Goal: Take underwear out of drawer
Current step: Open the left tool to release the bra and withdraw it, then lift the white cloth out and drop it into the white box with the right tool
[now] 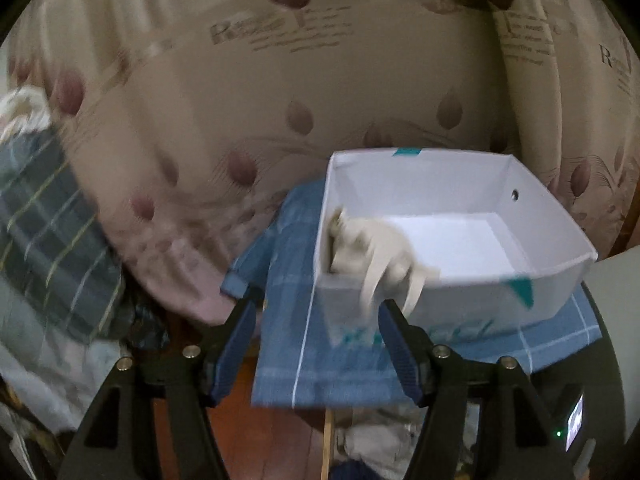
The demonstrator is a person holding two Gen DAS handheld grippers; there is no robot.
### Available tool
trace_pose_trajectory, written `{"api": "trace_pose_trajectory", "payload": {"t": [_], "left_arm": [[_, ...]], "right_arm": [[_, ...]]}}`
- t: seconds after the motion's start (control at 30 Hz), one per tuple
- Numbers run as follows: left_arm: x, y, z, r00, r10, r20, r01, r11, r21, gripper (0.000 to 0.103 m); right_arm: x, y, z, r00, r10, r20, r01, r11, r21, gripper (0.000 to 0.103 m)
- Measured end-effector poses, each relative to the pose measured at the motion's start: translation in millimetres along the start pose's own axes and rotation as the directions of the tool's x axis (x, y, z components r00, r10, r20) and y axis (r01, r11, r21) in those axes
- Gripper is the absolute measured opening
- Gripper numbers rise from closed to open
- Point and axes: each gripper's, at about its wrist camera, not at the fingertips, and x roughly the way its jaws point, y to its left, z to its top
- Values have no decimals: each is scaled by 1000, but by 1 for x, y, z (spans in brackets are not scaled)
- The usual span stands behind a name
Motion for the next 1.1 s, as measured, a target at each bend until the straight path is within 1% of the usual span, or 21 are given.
{"api": "trace_pose_trajectory", "payload": {"t": [0.1,0.17,0.23,0.33,0.43,0.47,0.53,0.63,0.7,0.73,0.8,0.83,0.87,0.93,1.0,1.1], "left_arm": [[3,9,-35,999,17,-28,-19,998,-55,66],[9,8,-57,998,15,-63,-19,998,-62,66],[20,3,-81,993,-3,-120,-6,997,-74,66],[32,-10,-112,986,-16,-165,3,997,-79,66],[41,-22,-134,984,-26,-178,13,997,-75,66],[44,-25,-141,983,-42,-181,28,997,-78,66],[48,-26,-153,982,-69,-175,49,992,-114,66],[53,-19,-169,977,-107,-183,73,980,-185,66],[56,-14,-177,974,-114,-194,72,974,-214,66],[58,-11,-183,973,-118,-199,71,971,-229,66],[59,-9,-189,973,-103,-205,53,971,-233,66],[61,-5,-191,971,-104,-214,48,967,-249,66],[61,-1,-193,970,-122,-211,61,959,-275,66],[59,5,-191,974,-129,-184,70,952,-297,66],[59,8,-192,974,-142,-175,81,946,-315,66],[60,13,-194,974,-140,-180,70,934,-350,66]], "right_arm": [[0,2,0,1000,-12,2,12,1000,-2,16],[-1,3,0,1000,-18,6,18,1000,-7,16],[-3,5,-1,1000,-28,10,28,999,-15,16],[-6,7,-2,999,-35,23,35,999,-28,16],[-12,7,-2,999,-19,45,20,999,-29,16],[-14,6,-2,998,-17,53,19,999,-26,16],[-18,4,-1,997,-20,68,21,1000,-14,16],[-25,6,1,996,-31,85,33,999,-25,15],[-29,11,2,996,-38,83,42,998,-45,15],[-32,14,3,997,-29,74,32,998,-49,15],[-41,20,6,996,-26,84,32,997,-69,14],[-45,23,6,996,-27,89,33,997,-73,14],[-50,26,7,995,-24,94,31,996,-78,14],[-60,31,9,994,-25,110,35,995,-95,14],[-69,36,10,993,-27,119,39,994,-99,14],[-82,42,11,991,-16,131,31,994,-109,14]]}}
